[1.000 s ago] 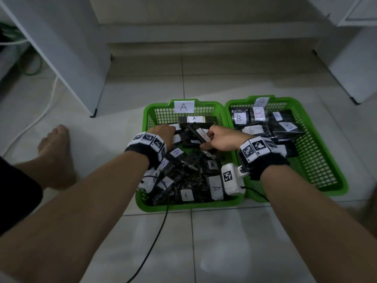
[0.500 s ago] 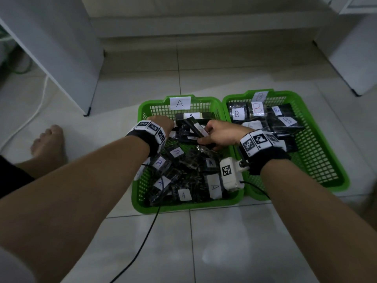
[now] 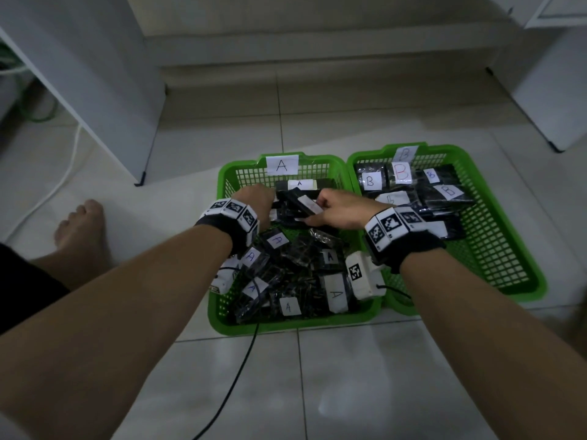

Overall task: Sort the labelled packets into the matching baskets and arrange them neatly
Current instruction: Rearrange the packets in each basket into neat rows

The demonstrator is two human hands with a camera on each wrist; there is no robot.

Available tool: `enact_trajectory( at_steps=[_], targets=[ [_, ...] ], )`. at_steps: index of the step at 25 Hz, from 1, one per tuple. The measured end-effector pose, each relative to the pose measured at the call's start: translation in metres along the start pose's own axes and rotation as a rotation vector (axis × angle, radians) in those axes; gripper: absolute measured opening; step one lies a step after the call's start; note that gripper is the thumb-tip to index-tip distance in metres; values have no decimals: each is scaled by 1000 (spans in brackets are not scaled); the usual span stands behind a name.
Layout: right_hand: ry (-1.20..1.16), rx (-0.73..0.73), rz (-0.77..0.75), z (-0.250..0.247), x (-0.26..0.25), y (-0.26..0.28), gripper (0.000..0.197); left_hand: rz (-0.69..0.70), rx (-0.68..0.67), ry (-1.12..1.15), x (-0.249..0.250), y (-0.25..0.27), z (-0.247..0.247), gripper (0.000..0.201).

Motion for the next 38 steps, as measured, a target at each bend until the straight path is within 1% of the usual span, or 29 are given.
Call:
enact_trajectory(
  at_steps=[1, 2, 4, 6, 7, 9, 12, 16, 18, 19, 20, 21, 22, 23, 25, 26, 27, 29, 31, 33, 34, 38],
  targets=[
    [-17, 11, 0, -1, 1, -1, 42, 9, 29, 73, 4, 1, -2, 16],
    [-75, 34, -7, -4, 2, -1, 42, 10, 24, 146, 7, 0, -3, 20],
    [-224, 79, -14, -9, 7, -2, 49, -1, -66, 260, 12, 0, -1, 24],
    [-327, 104, 0, -13, 15, -3, 61, -9, -151, 309, 12, 1, -1, 26],
    [-362, 100, -1, -13, 18, -4, 62, -18, -182, 319, 12, 2, -2, 27],
    [-422, 69, -38, -10, 15, -3, 56, -16, -219, 307, 13, 6, -5, 33],
    [-410, -39, -100, 3, -4, -4, 45, 0, -294, 258, 12, 13, -6, 46],
    [-283, -119, -90, 14, -22, -16, 44, -9, -378, 219, 4, 15, -4, 52],
    [-292, -135, -118, 10, -26, -15, 34, -15, -341, 298, 1, 11, -8, 45],
    [-333, -101, -136, 5, -24, -13, 31, -21, -274, 331, 2, 10, -14, 38],
    [-403, -35, -152, -2, -20, -12, 30, -38, -173, 347, 1, 5, -22, 34],
    [-486, 41, -157, -8, -14, -12, 32, -58, -76, 358, 0, 0, -28, 32],
    [-554, 81, -153, -13, -8, -12, 34, -74, -18, 380, 0, -4, -32, 34],
    [-572, 64, -134, -14, -4, -12, 35, -81, -9, 407, 0, -7, -34, 37],
    [-494, -93, -62, -3, 0, -14, 37, -69, -50, 427, 5, -7, -34, 38],
    [-450, -145, -41, 3, 0, -16, 38, -67, -58, 422, 6, -6, -33, 38],
    [-407, -155, -34, 8, 0, -17, 37, -65, -53, 419, 8, -6, -32, 39],
    [-279, -122, -36, 9, -3, -22, 33, -46, -46, 418, 9, -4, -30, 39],
    [-167, -84, -20, 8, -3, -22, 40, -36, -46, 418, 7, -3, -28, 39],
    [-132, -41, 6, 4, -1, -21, 53, -43, -25, 454, 5, -2, -26, 40],
    [-117, -30, 7, 4, 0, -21, 54, -47, -6, 472, 4, -1, -26, 40],
    [-121, -2, -27, -3, 1, -19, 46, -62, 68, 503, 1, 0, -22, 34]
  ],
)
Point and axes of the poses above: each hand's wrist, its own y-axis away from the middle knuckle, its own z-axis out of the palm, x = y × z, the point moved 4 cm from there along -y, towards the middle knuckle, and after that the axes turned 5 degrees about -x, right-handed, at the moved point
